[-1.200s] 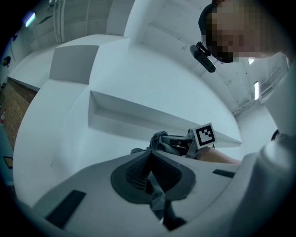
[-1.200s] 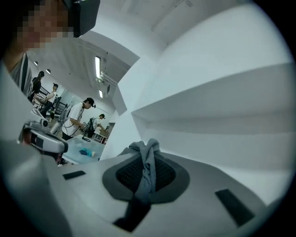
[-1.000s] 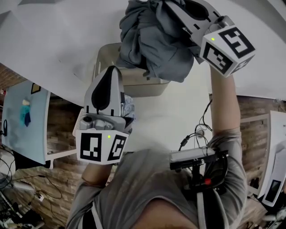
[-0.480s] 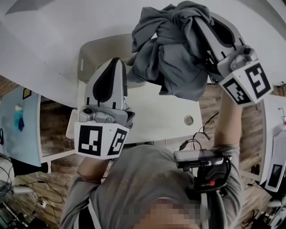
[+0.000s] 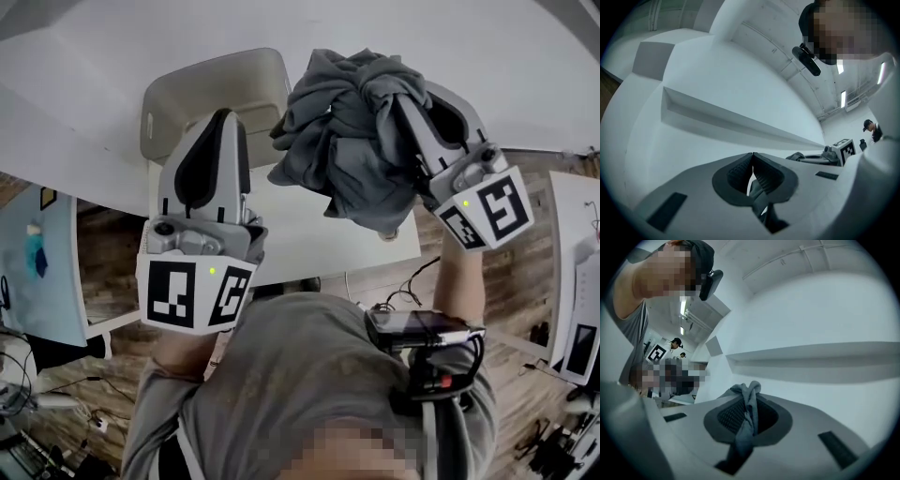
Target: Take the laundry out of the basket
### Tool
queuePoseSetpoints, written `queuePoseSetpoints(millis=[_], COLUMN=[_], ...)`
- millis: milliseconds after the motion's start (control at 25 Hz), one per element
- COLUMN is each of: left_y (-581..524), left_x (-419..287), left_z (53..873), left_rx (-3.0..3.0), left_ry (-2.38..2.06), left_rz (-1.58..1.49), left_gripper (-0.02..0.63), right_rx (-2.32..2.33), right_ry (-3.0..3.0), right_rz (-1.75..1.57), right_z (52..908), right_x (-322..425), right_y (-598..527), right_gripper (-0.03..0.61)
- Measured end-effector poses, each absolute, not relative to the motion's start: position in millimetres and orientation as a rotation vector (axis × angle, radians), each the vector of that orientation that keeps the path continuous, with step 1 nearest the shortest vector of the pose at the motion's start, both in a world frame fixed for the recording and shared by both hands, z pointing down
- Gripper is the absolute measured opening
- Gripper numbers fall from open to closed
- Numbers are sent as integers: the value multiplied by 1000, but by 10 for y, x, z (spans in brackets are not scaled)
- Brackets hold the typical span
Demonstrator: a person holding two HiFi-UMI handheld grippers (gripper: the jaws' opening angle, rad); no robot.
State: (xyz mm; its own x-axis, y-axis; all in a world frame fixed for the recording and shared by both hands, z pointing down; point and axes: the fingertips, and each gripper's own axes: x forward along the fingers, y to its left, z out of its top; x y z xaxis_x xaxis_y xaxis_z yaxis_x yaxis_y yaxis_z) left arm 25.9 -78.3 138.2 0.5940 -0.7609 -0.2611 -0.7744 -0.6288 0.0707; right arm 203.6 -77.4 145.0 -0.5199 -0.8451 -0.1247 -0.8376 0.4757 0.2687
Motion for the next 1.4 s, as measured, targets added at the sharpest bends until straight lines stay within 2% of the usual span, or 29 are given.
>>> queuePoseSetpoints(millis=[480,1040,1160,1280,1400], left_y=[-758,-875,-932,-994,-1069], left_x=[327,192,129,64,12], left_z=[1640,1825,1832,1834,1847], left_rx=[-2779,-2782,-2788,-2792,-2795], left_ry=[1387,1461,1457,1459,1465], left_rz=[291,221,246,277,304], left_gripper=[9,9,9,9,9], right_rx=[1505,1472,1502,1496,1503], right_ry=[-2558,-2419,-2378,-2345,-2333], right_rz=[-129,183,237,276,287], right_z=[3158,4459,4543,4548,4453], right_x=[1973,1847,1876,1908,1966], right_y=[-771,-1152,-1212,-1189,-1125], right_gripper=[28,35,70,162,214])
